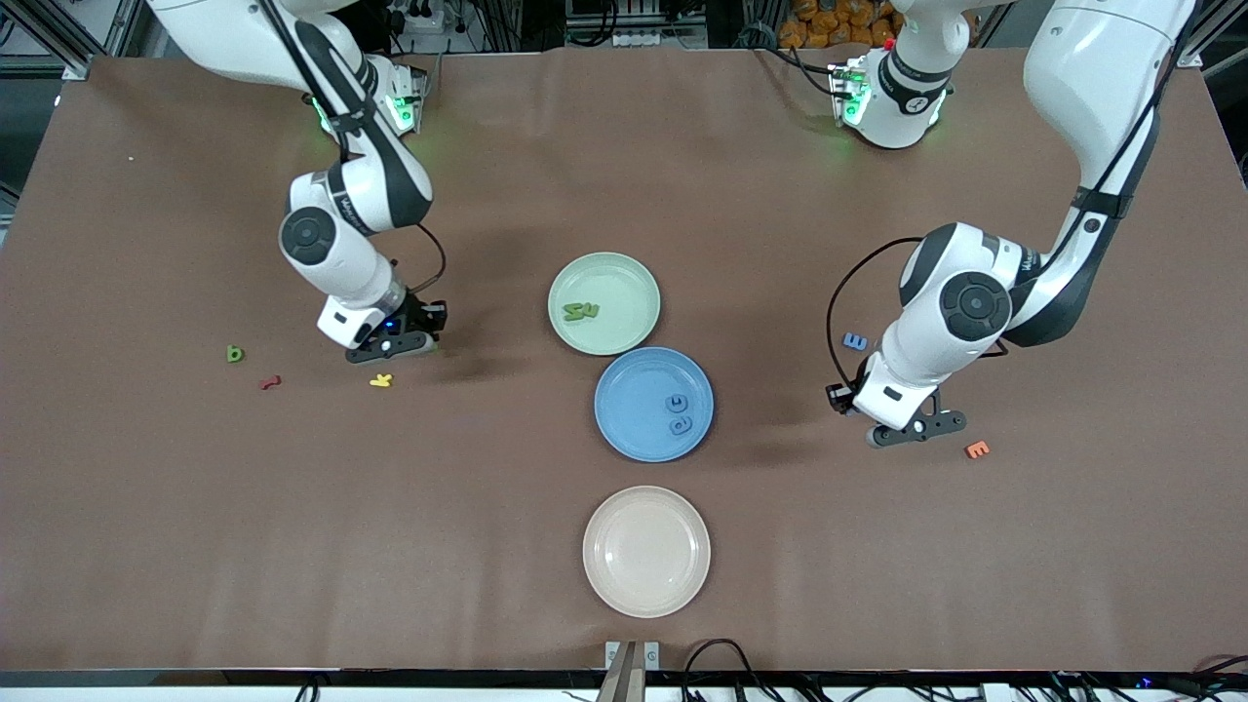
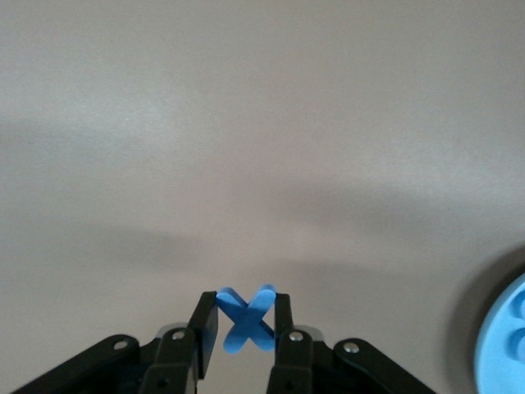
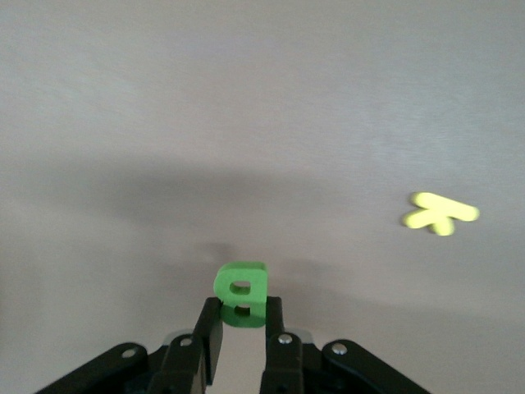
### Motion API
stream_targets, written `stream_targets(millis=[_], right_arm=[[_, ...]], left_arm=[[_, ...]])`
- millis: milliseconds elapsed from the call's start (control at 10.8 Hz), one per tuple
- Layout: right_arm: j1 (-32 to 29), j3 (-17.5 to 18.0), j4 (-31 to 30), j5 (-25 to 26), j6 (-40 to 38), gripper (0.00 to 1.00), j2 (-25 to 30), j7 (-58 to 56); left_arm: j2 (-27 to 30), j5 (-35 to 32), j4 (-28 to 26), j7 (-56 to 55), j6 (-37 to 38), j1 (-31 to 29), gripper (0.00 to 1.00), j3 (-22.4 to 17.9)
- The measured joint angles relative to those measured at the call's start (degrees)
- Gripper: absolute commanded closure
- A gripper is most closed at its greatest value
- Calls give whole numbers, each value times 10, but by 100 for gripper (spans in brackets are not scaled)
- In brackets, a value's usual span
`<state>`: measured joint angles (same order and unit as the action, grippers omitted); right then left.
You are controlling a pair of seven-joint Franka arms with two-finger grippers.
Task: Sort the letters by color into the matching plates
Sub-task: 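Carry green B to the green plate while the left gripper carries x to blue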
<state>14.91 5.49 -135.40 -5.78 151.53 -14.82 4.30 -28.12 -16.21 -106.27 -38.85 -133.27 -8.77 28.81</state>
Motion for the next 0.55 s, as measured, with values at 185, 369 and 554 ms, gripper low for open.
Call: stream_targets(millis=[185, 369, 554], right_arm=[[36, 3, 16, 0, -13, 100, 0, 68], [60, 13, 33, -1, -24, 100, 0, 135], [75, 36, 48, -1, -26, 100, -3, 198]], left_arm=[[-13, 0, 21, -25, 0, 10, 100, 0], [-26, 0, 44, -48, 1, 21, 100, 0], [-36, 0, 63, -70, 1, 35, 100, 0]])
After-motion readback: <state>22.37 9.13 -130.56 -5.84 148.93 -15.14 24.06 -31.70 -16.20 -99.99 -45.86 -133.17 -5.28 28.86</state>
